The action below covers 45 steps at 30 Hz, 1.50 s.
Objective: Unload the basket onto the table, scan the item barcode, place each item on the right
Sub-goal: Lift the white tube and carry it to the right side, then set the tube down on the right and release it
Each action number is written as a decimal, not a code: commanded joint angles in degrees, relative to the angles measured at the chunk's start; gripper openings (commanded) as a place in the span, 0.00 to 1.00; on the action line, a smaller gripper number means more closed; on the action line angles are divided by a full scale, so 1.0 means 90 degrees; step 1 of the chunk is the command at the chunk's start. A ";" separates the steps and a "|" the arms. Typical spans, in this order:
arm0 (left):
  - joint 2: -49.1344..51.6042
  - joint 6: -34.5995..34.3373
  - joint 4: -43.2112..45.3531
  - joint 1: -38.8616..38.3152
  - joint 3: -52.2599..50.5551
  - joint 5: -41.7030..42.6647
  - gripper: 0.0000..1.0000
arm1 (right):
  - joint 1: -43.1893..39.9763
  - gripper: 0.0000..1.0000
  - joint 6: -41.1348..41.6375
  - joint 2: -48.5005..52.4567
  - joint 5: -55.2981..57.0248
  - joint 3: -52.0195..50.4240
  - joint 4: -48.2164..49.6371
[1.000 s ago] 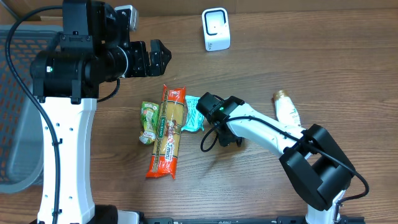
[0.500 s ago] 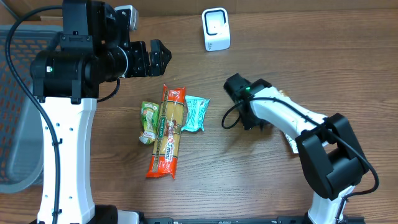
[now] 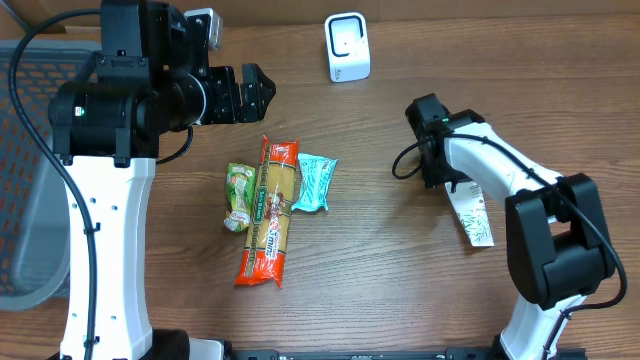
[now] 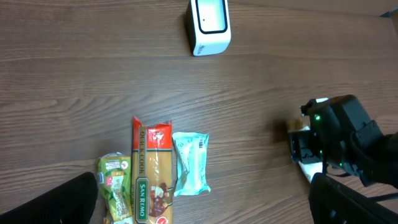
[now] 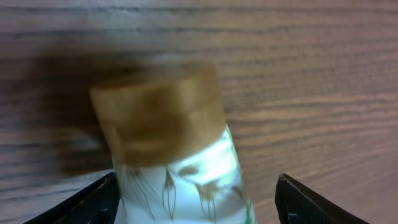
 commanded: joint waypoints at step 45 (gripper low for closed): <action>0.0051 0.0005 0.0005 0.0029 0.0029 0.0095 1.00 | -0.0571 0.25 -0.0323 -0.0583 -0.5059 -0.0843 0.1314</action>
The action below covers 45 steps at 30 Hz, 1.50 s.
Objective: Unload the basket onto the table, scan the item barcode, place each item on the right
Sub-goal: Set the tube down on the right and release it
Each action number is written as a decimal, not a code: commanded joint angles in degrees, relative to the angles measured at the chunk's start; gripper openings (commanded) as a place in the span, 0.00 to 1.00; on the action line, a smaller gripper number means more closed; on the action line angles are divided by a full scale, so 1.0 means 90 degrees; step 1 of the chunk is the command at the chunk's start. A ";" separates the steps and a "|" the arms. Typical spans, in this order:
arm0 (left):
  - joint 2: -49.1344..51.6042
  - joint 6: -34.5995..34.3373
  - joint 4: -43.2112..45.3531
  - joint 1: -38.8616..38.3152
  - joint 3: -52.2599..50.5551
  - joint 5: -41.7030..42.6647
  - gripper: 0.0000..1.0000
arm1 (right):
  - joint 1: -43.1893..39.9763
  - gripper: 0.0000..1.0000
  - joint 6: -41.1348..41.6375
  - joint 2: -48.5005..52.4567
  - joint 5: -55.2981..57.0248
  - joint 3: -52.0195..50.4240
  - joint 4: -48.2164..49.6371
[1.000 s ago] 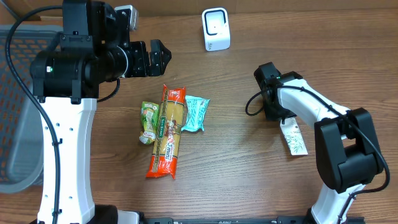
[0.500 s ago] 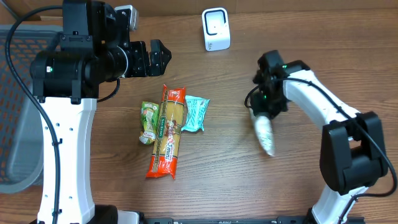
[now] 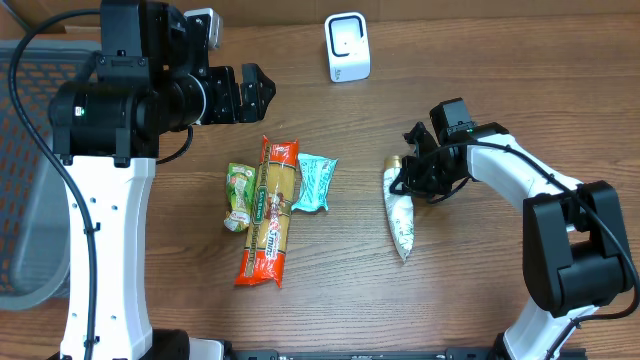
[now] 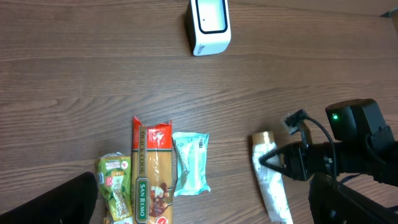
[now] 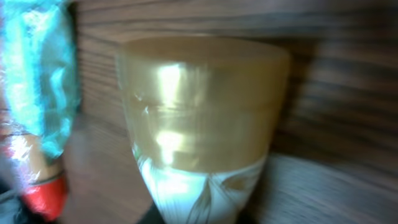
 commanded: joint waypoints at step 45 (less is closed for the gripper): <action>0.0051 0.0005 0.0005 0.0027 0.0029 0.0095 0.99 | -0.0335 0.04 -0.0425 -0.0206 0.2555 0.0342 -0.1477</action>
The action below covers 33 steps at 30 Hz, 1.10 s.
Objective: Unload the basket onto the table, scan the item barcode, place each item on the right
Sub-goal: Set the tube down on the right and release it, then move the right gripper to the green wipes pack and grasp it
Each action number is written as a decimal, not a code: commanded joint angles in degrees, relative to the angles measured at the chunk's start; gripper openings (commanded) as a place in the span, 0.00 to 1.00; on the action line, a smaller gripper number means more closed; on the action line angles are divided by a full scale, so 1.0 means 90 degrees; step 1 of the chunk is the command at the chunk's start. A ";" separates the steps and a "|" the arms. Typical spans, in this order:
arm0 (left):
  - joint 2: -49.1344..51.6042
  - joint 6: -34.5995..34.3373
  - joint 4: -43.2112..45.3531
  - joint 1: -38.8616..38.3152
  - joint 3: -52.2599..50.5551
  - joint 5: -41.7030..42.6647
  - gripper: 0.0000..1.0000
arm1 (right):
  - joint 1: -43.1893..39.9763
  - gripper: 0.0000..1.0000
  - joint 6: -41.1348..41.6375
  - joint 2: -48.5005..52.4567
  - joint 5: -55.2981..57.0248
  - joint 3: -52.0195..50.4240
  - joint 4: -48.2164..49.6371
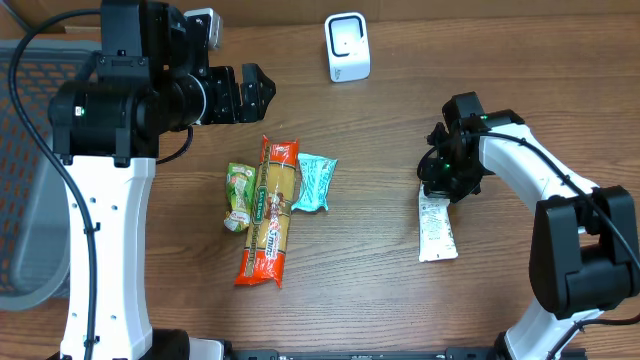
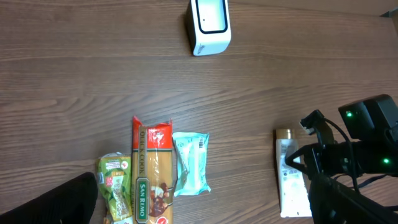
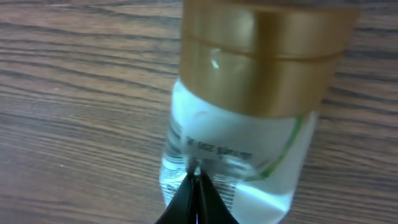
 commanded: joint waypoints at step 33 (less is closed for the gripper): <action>0.0046 0.0005 0.0005 0.0029 0.0029 0.0095 1.00 | 0.2324 0.69 0.3429 -0.0092 -0.0942 0.0216 0.2208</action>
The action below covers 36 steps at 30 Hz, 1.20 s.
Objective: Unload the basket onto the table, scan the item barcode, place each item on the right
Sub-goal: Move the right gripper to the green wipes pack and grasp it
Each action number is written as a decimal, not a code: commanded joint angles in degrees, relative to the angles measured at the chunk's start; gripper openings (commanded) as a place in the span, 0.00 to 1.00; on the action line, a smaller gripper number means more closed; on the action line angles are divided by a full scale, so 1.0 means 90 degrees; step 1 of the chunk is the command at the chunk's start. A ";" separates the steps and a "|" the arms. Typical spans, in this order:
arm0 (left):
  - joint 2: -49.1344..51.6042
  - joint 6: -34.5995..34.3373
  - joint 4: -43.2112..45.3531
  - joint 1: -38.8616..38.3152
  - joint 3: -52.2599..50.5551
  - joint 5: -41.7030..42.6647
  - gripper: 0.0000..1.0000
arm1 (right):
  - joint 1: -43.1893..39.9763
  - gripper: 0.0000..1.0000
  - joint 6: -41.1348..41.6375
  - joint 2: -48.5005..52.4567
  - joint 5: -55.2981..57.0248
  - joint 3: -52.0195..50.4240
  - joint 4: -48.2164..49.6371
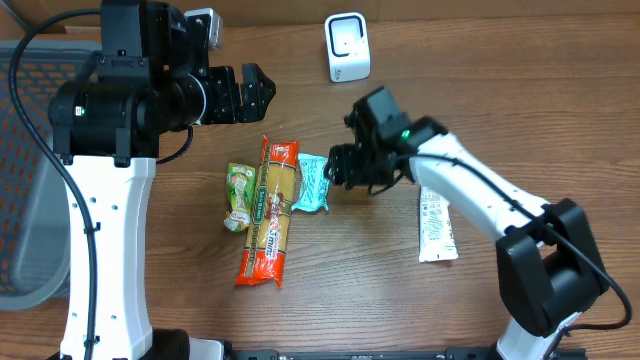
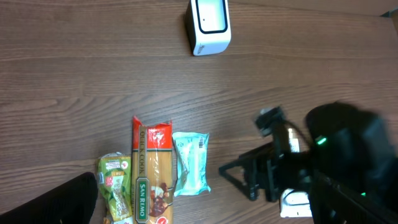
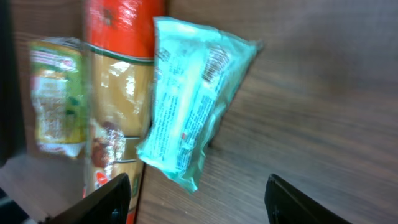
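Observation:
The white scanner (image 1: 347, 47) stands at the table's far edge, also in the left wrist view (image 2: 209, 26). A teal packet (image 1: 315, 182) lies beside a long pasta pack (image 1: 272, 212) and a green packet (image 1: 238, 196). My right gripper (image 1: 345, 165) is open just right of the teal packet (image 3: 196, 99), with nothing between its fingers (image 3: 202, 199). A white tube with a gold cap (image 1: 436, 227) lies flat on the right, apart from both grippers. My left gripper (image 1: 255, 93) hangs open high over the table's left (image 2: 202, 205).
A grey mesh basket (image 1: 25, 170) sits off the left edge. The pasta pack (image 3: 115, 112) and green packet (image 3: 56, 93) lie right behind the teal packet from the right gripper's side. The right arm (image 1: 480, 195) stretches over the tube.
My right gripper was shut at the tube's gold cap on the right. It now stands open farther left, next to the teal packet. The tube lies where it was.
At first my right gripper was at the cap of the tube, which lay slanted on the right. Then the tube lay nearer the middle. Later it lay straight with printed text up. The left arm and the three packets have not moved.

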 commanded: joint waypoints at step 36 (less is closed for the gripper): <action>0.0046 0.0005 0.0007 0.0027 0.0029 0.0095 1.00 | 0.0804 0.33 0.2237 -0.0066 0.0738 -0.1999 0.3135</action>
